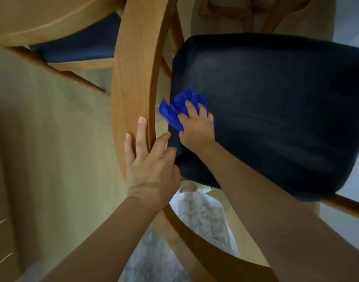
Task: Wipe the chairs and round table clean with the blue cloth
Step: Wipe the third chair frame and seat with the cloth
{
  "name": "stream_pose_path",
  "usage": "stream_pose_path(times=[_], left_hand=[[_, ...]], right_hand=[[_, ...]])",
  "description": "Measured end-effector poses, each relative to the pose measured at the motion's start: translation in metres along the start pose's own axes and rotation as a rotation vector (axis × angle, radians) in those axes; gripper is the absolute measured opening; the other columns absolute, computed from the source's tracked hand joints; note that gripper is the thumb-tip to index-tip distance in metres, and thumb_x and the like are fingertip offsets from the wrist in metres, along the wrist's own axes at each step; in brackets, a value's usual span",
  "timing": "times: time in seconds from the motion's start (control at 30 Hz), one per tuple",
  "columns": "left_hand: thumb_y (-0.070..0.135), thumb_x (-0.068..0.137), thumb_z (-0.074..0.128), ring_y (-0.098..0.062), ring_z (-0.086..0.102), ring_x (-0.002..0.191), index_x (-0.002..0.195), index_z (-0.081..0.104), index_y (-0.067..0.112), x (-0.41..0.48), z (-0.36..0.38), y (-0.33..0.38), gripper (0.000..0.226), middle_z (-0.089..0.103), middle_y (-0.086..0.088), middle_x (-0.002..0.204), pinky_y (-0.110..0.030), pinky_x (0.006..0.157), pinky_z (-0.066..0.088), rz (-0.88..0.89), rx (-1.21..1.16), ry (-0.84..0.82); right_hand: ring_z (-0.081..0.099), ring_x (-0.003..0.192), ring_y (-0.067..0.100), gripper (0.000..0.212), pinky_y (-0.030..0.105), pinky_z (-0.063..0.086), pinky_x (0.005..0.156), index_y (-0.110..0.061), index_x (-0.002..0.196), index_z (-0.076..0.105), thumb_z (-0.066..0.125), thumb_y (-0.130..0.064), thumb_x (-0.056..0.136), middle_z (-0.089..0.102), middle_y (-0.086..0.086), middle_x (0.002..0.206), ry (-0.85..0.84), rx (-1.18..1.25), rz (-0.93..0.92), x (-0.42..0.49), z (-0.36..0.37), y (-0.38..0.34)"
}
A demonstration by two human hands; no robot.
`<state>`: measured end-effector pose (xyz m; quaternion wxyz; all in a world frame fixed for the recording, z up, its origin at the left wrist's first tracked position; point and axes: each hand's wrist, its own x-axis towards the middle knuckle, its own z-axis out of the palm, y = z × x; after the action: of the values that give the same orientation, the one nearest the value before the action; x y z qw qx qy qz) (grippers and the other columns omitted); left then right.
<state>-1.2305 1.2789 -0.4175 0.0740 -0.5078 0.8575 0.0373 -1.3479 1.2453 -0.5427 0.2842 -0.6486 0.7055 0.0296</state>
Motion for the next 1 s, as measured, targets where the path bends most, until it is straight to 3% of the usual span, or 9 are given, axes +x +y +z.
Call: stream_pose_path(times=[0.17, 0.23, 0.3, 0.47, 0.7, 0.77, 0.83, 0.93, 1.0], left_hand=[[0.022, 0.073, 0.055, -0.041, 0.019, 0.135, 0.081, 0.070, 0.014, 0.004, -0.011, 0.001, 0.018, 0.062, -0.008, 0.121, -0.056, 0.109, 0.004, 0.105, 0.072, -0.131], [0.031, 0.085, 0.049, -0.036, 0.015, 0.141, 0.111, 0.065, 0.015, 0.003, -0.014, 0.006, 0.034, 0.049, -0.008, 0.138, -0.057, 0.110, 0.001, 0.309, 0.234, -0.268], [0.035, 0.095, 0.032, -0.034, -0.004, 0.144, 0.142, 0.032, 0.010, -0.002, -0.005, 0.019, 0.053, 0.021, -0.012, 0.154, -0.054, 0.112, -0.005, 0.450, 0.303, -0.435], [0.031, 0.093, 0.039, -0.031, -0.001, 0.144, 0.147, 0.004, 0.006, -0.005, 0.021, 0.048, 0.069, 0.011, -0.013, 0.155, -0.045, 0.115, 0.001, 0.032, 0.148, -0.714], [0.032, 0.092, 0.040, -0.029, 0.008, 0.143, 0.147, 0.004, 0.006, -0.009, 0.047, 0.057, 0.071, 0.014, -0.012, 0.154, -0.045, 0.115, 0.010, -0.022, 0.178, -0.834], [0.037, 0.092, 0.043, -0.029, 0.012, 0.142, 0.147, 0.007, 0.007, -0.010, 0.047, 0.066, 0.073, 0.018, -0.011, 0.153, -0.043, 0.115, 0.013, -0.013, 0.139, -0.831], [0.042, 0.089, 0.045, -0.029, 0.014, 0.141, 0.147, 0.009, 0.007, -0.011, 0.045, 0.078, 0.076, 0.021, -0.011, 0.152, -0.043, 0.115, 0.013, 0.020, 0.097, -0.847], [0.037, 0.091, 0.043, -0.027, 0.013, 0.142, 0.148, 0.009, 0.010, -0.014, 0.050, 0.096, 0.072, 0.020, -0.009, 0.153, -0.043, 0.116, 0.010, 0.071, 0.038, -0.843], [0.034, 0.093, 0.041, -0.027, 0.014, 0.141, 0.148, 0.010, 0.010, -0.013, 0.054, 0.106, 0.067, 0.020, -0.009, 0.152, -0.043, 0.116, 0.010, 0.101, -0.016, -0.826]], right_hand=[[0.007, 0.141, 0.033, 0.041, 0.051, 0.019, 0.109, -0.022, 0.131, 0.045, 0.051, -0.031, 0.091, 0.006, 0.002, 0.157, -0.262, -0.016, -0.071, -0.077, 0.029, 0.011], [0.003, 0.142, 0.033, 0.047, 0.050, 0.019, 0.108, -0.024, 0.137, 0.037, 0.047, -0.036, 0.093, 0.001, 0.001, 0.157, -0.341, -0.058, -0.083, -0.098, 0.035, 0.012], [0.004, 0.141, 0.034, 0.056, 0.051, 0.021, 0.107, -0.024, 0.143, 0.027, 0.043, -0.042, 0.093, 0.003, 0.001, 0.157, -0.368, -0.095, -0.092, -0.107, 0.033, 0.012], [-0.002, 0.142, 0.038, 0.078, 0.061, 0.009, 0.109, -0.025, 0.149, 0.000, 0.037, -0.060, 0.089, -0.007, 0.002, 0.157, -0.330, -0.216, -0.232, -0.106, 0.042, 0.012], [0.026, 0.134, 0.038, 0.061, 0.051, 0.036, 0.096, -0.028, 0.142, 0.032, 0.057, -0.031, 0.086, 0.013, 0.004, 0.156, -0.311, -0.328, -0.267, -0.148, 0.050, 0.046], [0.052, 0.116, 0.033, 0.070, 0.045, 0.049, 0.080, -0.037, 0.125, 0.056, 0.077, -0.042, 0.059, 0.047, 0.001, 0.141, -0.323, -0.383, -0.189, -0.167, 0.046, 0.075], [0.058, 0.100, 0.032, 0.072, 0.041, 0.052, 0.067, -0.038, 0.111, 0.066, 0.084, -0.043, 0.042, 0.063, 0.000, 0.122, -0.322, -0.383, -0.052, -0.184, 0.045, 0.107], [0.048, 0.108, 0.037, 0.070, 0.044, 0.049, 0.074, -0.034, 0.124, 0.058, 0.079, -0.039, 0.058, 0.054, 0.007, 0.132, -0.218, -0.273, 0.177, -0.196, 0.038, 0.149], [0.035, 0.125, 0.038, 0.064, 0.048, 0.041, 0.090, -0.034, 0.141, 0.037, 0.063, -0.036, 0.083, 0.031, 0.008, 0.149, -0.148, -0.173, 0.368, -0.204, 0.034, 0.171]])
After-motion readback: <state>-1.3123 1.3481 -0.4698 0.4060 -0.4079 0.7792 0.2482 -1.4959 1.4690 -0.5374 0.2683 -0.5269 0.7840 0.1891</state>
